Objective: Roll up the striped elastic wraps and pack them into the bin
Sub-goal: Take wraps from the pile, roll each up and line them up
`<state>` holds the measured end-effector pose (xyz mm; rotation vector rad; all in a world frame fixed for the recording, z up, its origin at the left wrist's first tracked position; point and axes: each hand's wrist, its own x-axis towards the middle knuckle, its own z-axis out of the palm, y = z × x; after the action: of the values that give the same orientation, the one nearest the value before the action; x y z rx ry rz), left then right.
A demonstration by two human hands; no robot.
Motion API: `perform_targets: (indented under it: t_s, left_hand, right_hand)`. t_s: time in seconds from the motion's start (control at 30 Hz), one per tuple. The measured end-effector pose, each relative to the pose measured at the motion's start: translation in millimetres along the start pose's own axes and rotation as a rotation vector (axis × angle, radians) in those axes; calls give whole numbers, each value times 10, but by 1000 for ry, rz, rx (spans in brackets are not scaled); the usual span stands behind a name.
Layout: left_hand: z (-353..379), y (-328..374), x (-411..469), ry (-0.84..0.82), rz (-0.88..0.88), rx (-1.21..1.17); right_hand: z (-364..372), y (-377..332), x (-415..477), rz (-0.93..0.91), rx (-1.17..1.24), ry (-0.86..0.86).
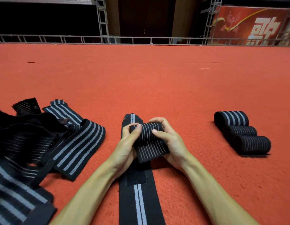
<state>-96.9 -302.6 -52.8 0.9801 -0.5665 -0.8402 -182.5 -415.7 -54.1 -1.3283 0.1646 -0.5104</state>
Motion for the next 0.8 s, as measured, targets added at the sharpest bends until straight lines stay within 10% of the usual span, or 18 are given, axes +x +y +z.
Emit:
perform_targets:
  t_s: [0.5,0.8]
  left_hand:
    - [-161,-190,69,115,255,343]
    - [191,43,-94,119,79,254]
  right_hand:
    - [-82,140,93,33,94,211]
    - [-185,-167,-308,2,44,298]
